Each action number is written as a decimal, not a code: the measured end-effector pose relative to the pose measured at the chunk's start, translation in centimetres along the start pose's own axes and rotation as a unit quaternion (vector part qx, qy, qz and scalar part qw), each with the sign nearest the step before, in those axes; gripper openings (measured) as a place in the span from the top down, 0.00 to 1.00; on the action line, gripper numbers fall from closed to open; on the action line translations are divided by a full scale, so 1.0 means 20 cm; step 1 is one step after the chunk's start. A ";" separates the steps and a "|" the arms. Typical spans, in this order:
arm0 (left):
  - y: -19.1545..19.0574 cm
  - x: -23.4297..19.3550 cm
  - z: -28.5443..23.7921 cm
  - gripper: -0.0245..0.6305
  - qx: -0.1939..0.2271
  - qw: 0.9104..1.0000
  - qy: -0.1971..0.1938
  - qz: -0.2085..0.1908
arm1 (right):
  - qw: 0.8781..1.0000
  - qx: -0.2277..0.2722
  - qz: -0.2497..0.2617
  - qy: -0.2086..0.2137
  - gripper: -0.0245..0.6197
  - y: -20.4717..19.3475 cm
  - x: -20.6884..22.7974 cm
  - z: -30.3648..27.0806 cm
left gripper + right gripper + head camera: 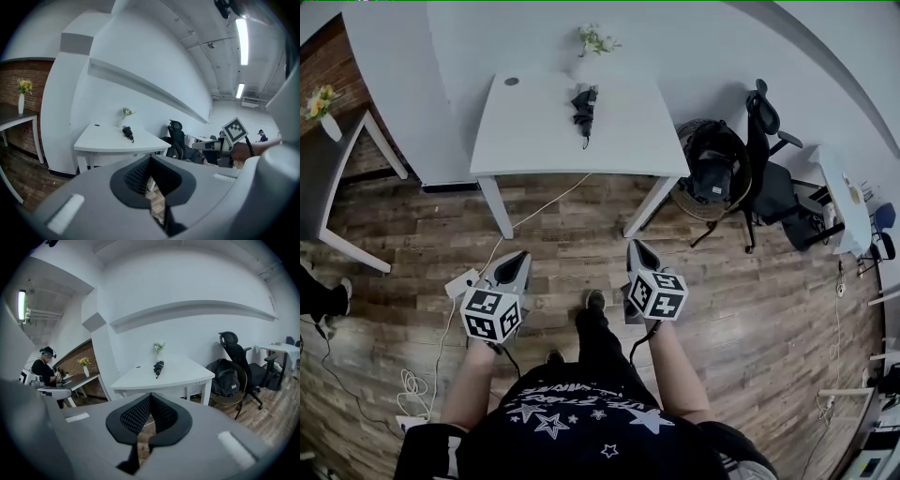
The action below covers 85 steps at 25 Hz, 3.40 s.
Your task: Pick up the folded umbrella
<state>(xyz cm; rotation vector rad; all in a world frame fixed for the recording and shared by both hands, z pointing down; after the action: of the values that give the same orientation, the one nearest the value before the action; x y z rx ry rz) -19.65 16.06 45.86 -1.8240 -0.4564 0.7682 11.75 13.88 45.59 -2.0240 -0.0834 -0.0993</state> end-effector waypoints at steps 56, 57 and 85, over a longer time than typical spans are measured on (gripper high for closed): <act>0.63 -1.04 -1.58 0.96 -0.047 0.995 0.090 0.019 | 0.990 -0.079 -0.049 0.103 0.94 0.80 0.15 -2.13; 0.65 -1.07 -1.60 0.96 -0.049 0.995 0.086 0.015 | 0.990 -0.081 -0.052 0.103 0.94 0.81 0.14 -2.16; 0.81 -1.86 -1.92 0.96 -0.069 0.995 0.032 0.057 | 0.964 -0.255 -0.067 0.018 0.46 0.78 -0.29 -2.95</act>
<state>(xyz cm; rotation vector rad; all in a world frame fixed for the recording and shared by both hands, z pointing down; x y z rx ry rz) -20.57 -39.58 50.63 -2.0115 -0.3736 0.7705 5.58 -45.99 56.86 -2.5294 -0.1889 -0.2653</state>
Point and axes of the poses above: the fingertips, and each gripper's own axes: z backward along the fingers, x to its right, y out of its top, the point moved 9 cm from there along z, backward along the fingers, and after that the axes turned 12 degrees about -y, right-handed, at the moved point
